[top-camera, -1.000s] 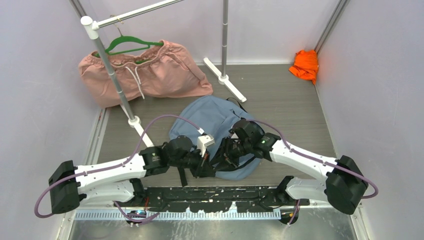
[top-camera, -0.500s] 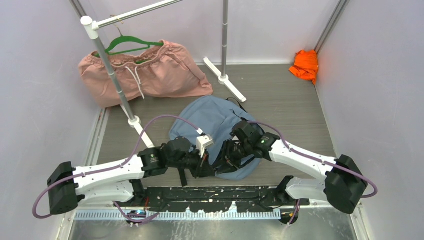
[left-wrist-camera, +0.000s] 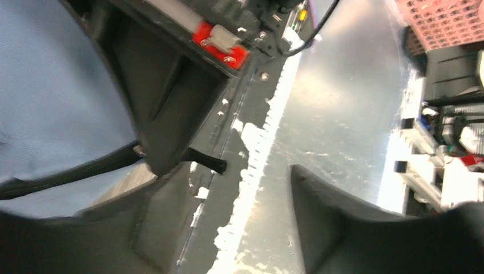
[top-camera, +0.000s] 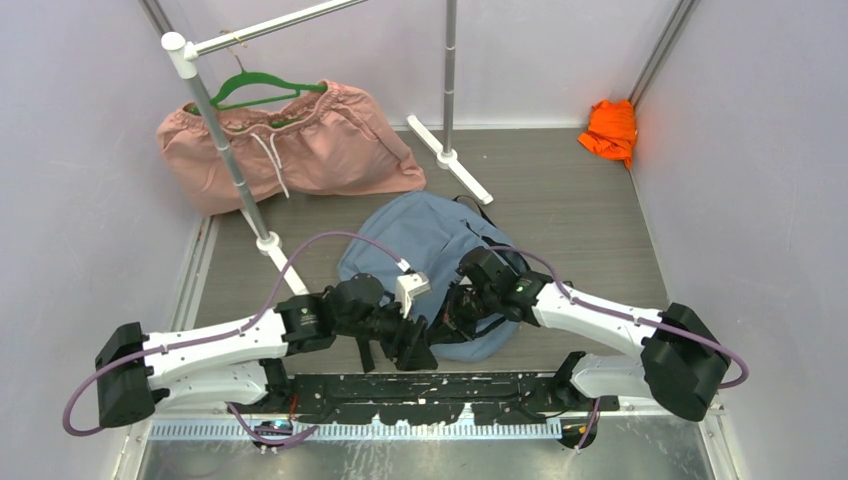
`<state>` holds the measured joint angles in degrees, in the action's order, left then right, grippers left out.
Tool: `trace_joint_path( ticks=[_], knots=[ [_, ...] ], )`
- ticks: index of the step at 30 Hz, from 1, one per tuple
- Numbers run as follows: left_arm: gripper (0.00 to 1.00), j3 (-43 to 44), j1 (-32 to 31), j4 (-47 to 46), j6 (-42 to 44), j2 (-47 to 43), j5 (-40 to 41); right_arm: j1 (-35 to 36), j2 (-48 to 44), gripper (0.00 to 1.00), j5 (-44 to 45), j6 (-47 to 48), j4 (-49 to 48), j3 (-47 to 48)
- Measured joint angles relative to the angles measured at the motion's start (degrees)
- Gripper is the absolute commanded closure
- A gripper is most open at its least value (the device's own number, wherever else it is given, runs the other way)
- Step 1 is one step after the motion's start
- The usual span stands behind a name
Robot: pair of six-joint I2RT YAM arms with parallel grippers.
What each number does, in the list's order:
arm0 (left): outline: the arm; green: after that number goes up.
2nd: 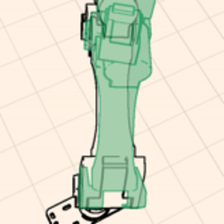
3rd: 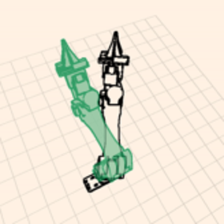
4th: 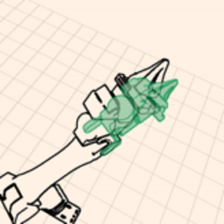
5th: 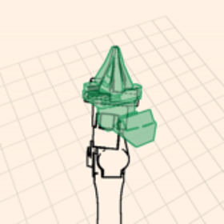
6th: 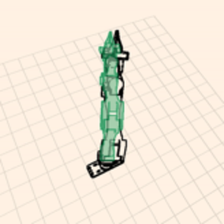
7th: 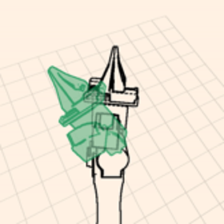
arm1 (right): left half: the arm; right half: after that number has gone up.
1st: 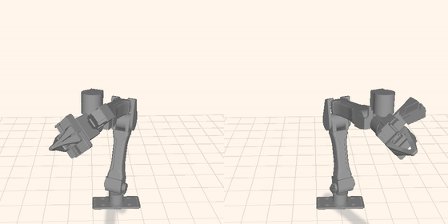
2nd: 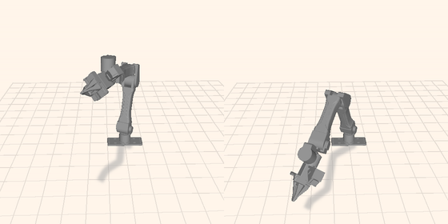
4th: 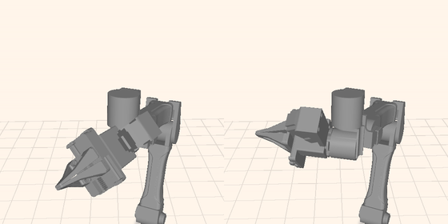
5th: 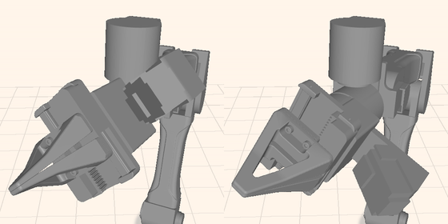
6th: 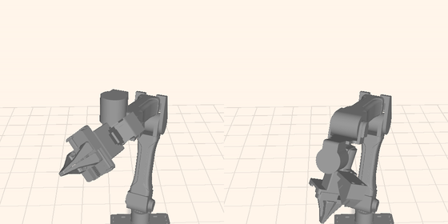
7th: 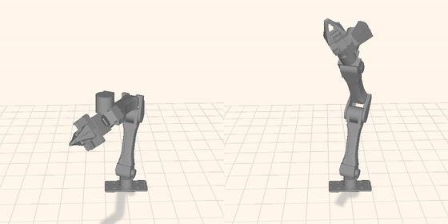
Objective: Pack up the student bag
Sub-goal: Zip the student bag at the center of the board.
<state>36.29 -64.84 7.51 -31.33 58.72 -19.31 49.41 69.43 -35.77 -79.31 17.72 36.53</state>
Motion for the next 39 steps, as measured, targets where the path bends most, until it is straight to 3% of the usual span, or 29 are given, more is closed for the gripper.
trace_joint_path(
  ticks=[1,3,6,11,15,18,22,34,39],
  knots=[
    [0.04,0.74,-0.37,0.70,-0.39,-0.13,-0.57,-0.09,0.00,0.99,1.01,0.22,-0.07,0.00],
    [0.00,2.14,-0.61,2.60,-1.46,-1.33,1.14,-0.11,-0.02,0.99,1.03,1.90,1.79,0.33],
    [0.01,2.47,0.90,6.60,-2.89,-5.77,6.47,0.90,-0.22,0.99,0.98,5.81,6.29,2.19],
    [0.20,2.71,5.25,15.41,-9.18,-13.27,12.26,0.79,-1.77,0.99,4.15,12.74,13.49,4.83],
    [0.19,2.67,10.99,17.35,-18.32,-10.49,9.64,0.81,-3.02,0.99,6.27,16.04,16.85,4.90],
    [0.13,1.51,11.23,15.32,-25.79,-5.57,6.14,0.83,-3.06,0.99,7.19,17.07,17.46,4.90],
    [0.13,0.33,10.95,15.08,-32.46,-0.33,3.39,0.87,-2.91,0.99,8.52,17.99,17.46,4.90],
    [0.34,0.26,10.88,8.50,-45.59,10.58,0.26,1.05,0.20,0.99,10.49,19.19,15.37,4.94],
    [0.53,0.26,10.40,4.28,-50.31,13.42,1.77,1.99,0.33,0.99,11.50,20.98,15.50,5.27]
  ],
)
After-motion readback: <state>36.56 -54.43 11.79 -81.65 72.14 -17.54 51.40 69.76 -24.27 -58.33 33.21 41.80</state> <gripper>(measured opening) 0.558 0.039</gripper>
